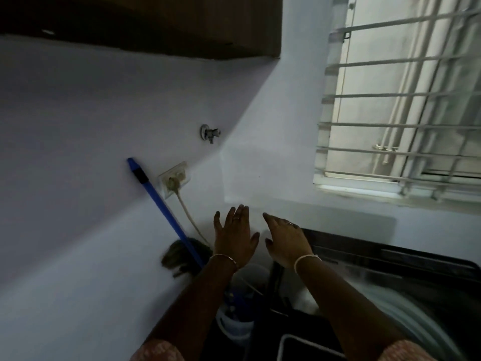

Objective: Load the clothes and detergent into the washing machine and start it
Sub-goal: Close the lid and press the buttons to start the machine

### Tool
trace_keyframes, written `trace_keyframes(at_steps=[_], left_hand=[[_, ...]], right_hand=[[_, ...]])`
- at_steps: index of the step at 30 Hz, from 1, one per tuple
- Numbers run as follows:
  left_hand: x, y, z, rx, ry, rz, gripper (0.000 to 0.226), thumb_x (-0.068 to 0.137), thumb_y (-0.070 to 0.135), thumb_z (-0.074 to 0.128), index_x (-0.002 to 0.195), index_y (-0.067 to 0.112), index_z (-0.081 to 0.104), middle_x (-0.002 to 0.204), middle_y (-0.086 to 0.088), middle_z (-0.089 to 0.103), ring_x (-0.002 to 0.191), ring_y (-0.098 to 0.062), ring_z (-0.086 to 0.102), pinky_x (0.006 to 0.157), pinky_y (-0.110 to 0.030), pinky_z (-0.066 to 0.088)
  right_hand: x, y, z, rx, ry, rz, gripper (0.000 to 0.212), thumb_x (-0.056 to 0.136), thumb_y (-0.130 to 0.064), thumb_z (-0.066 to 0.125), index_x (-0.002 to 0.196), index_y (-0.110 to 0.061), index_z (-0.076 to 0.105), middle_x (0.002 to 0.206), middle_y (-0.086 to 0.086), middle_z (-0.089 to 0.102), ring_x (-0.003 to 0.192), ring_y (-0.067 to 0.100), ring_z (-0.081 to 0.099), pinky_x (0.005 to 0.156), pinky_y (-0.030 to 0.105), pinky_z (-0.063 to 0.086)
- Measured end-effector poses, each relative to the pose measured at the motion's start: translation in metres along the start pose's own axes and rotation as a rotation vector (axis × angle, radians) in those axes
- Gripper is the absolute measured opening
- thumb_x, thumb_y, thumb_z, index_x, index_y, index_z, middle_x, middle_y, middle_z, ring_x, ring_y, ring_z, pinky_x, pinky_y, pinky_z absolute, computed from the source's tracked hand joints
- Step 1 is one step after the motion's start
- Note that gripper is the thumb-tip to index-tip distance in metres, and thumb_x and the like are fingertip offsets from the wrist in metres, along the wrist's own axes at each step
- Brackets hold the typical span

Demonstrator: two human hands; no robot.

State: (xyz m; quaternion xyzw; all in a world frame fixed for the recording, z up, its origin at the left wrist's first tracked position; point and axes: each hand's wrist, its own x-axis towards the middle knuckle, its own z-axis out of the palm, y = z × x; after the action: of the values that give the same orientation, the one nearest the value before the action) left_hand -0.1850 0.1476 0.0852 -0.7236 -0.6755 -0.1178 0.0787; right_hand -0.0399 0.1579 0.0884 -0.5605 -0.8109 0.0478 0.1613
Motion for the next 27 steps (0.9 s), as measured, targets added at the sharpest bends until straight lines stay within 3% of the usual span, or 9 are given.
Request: trace_keyframes(at_steps=[4, 12, 18, 23, 27], left_hand=[[-0.053, 0.051, 0.000, -0.059, -0.047, 0.051, 0.072, 0.098, 0.049, 0.029, 0.153, 0.011, 0.002, 0.162, -0.005, 0.004, 0.149, -0.020, 0.002, 0.117, -0.049, -0.001], [-0.136, 0.127, 0.014, -0.182, -0.055, 0.172, 0.077, 0.091, 0.045, 0.048, 0.152, 0.008, 0.016, 0.159, -0.009, 0.020, 0.147, -0.025, 0.015, 0.116, -0.051, 0.008], [-0.181, 0.150, 0.024, -0.129, -0.158, 0.215, 0.075, 0.095, 0.050, 0.038, 0.153, 0.012, 0.007, 0.161, -0.004, 0.009, 0.149, -0.021, 0.006, 0.118, -0.048, 0.008], [-0.213, 0.149, 0.032, -0.103, -0.217, 0.251, 0.074, 0.095, 0.051, 0.036, 0.153, 0.014, 0.008, 0.160, -0.003, 0.012, 0.148, -0.020, 0.007, 0.118, -0.048, 0.011], [-0.232, 0.145, 0.038, -0.124, -0.242, 0.316, 0.074, 0.096, 0.051, 0.034, 0.153, 0.013, 0.007, 0.161, -0.002, 0.008, 0.149, -0.020, 0.006, 0.117, -0.046, 0.013]], right_hand=[[-0.072, 0.029, -0.010, -0.070, -0.025, 0.016, 0.065, 0.094, -0.029, 0.046, 0.152, -0.018, 0.019, 0.154, 0.004, 0.032, 0.141, 0.024, 0.031, 0.115, 0.037, 0.026], [-0.180, 0.072, -0.025, -0.110, -0.140, 0.121, 0.069, 0.091, -0.029, 0.051, 0.152, -0.022, 0.019, 0.156, 0.003, 0.030, 0.139, 0.024, 0.035, 0.113, 0.035, 0.031], [-0.244, 0.086, -0.021, -0.096, -0.182, 0.227, 0.068, 0.091, -0.026, 0.051, 0.152, -0.021, 0.020, 0.157, 0.005, 0.025, 0.141, 0.026, 0.031, 0.114, 0.038, 0.031], [-0.286, 0.094, -0.012, -0.031, -0.258, 0.350, 0.073, 0.090, -0.040, 0.053, 0.151, -0.018, 0.020, 0.156, 0.008, 0.024, 0.140, 0.030, 0.030, 0.112, 0.038, 0.034], [-0.313, 0.094, -0.006, 0.013, -0.281, 0.421, 0.092, 0.079, -0.055, 0.065, 0.152, -0.019, 0.021, 0.158, 0.007, 0.021, 0.142, 0.030, 0.027, 0.114, 0.039, 0.031]])
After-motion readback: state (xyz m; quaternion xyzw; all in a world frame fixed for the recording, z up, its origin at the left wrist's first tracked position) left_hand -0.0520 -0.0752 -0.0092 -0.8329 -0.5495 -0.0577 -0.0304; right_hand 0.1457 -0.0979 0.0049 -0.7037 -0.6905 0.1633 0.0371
